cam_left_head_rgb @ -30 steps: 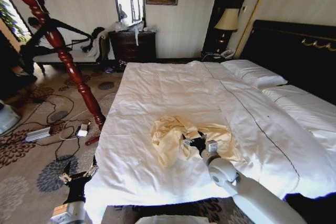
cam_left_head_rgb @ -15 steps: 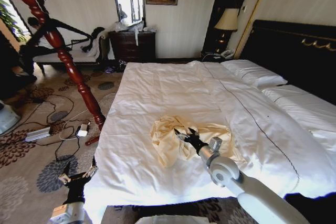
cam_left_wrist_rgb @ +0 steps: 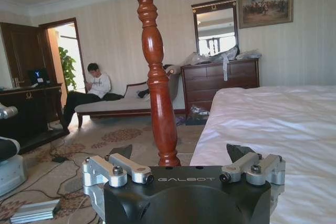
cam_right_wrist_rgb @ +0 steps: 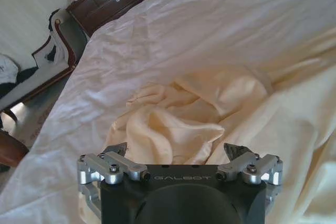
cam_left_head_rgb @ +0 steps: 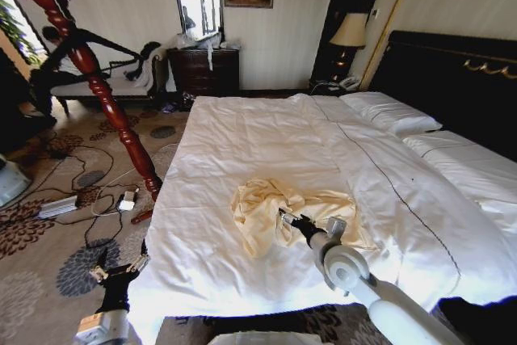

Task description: Pick up the clothes from the bed and hang them on the clothes hanger.

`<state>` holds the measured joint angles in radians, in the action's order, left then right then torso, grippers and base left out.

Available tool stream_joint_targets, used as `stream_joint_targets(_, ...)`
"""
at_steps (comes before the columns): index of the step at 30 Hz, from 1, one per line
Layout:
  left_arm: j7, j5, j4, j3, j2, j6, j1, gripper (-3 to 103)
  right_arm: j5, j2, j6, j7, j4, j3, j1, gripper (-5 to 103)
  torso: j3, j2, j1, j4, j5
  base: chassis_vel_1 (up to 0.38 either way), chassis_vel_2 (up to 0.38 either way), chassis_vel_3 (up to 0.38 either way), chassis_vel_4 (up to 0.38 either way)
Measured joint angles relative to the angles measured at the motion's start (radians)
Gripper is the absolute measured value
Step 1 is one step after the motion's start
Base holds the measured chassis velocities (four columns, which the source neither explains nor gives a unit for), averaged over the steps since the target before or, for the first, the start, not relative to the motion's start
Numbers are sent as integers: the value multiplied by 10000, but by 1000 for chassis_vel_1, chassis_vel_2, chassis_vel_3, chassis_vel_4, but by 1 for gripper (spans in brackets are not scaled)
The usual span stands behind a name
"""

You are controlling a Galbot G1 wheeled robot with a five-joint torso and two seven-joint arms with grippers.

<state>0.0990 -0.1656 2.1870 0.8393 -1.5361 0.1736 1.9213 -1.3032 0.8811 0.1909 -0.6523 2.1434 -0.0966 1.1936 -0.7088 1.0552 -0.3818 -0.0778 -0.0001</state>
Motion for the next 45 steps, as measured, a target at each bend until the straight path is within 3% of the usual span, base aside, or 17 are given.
stream_joint_targets(1, 0, 0, 0, 0, 0, 0, 0, 100, 0, 0, 0, 0, 0, 0, 0, 103, 0, 0, 0, 0, 0, 0, 0, 0, 0)
stream_joint_targets(5, 12, -11, 37, 62, 13, -6, 49, 100, -256, 410, -116, -95, -259, -71, 92, 84, 0, 0, 0, 0, -1, 0, 0, 0, 0)
stream_joint_targets(7, 16, -13, 38, 68, 13, -5, 55, 100, -239, 470, -120, -98, -309, -82, 108, 84, 0, 0, 0, -1, 0, 0, 0, 0, 0)
stream_joint_targets(8, 23, -13, 47, 73, 10, -6, 60, 100, -178, 533, -122, -102, -389, -93, 115, 73, 0, 0, 0, -1, 0, 0, 0, 0, 0)
stream_joint_targets(12, 27, -6, 57, 68, -4, -4, 60, 100, -87, 565, -122, -102, -479, -93, 103, 67, 0, 0, 0, -1, 0, 0, 0, 0, 0)
stream_joint_targets(13, 27, 17, 61, 47, -26, -3, 58, 100, -31, 580, -121, -98, -552, -96, 55, 56, 0, 1, 0, -1, 0, 0, 0, 0, 0)
stream_joint_targets(15, 29, 44, 60, 28, -52, 3, 53, 100, 21, 598, -104, -82, -665, -97, -18, 45, 0, 0, 0, -1, 0, 0, 0, 0, 0)
stream_joint_targets(30, 41, 48, 16, 12, -84, 28, 20, 100, 200, 648, 68, -26, -1033, 40, -195, 41, 0, 0, -1, -1, 0, 0, 0, 0, 0)
stream_joint_targets(33, 42, 39, 0, 12, -83, 31, 13, 100, 220, 643, 101, -21, -987, 69, -162, 33, 0, 0, 0, -1, 0, 0, 0, 0, 0)
stream_joint_targets(36, 46, -18, -44, 37, -67, 34, -17, 100, 317, 577, 216, -17, -868, 126, -64, 17, 0, 0, -1, -1, 0, 0, 0, 0, 0)
stream_joint_targets(45, 51, -44, -158, 5, -69, 35, -107, 100, 475, 550, 266, -10, -1036, 168, -74, 0, 0, 0, 0, -1, 1, 0, 0, 0, 0)
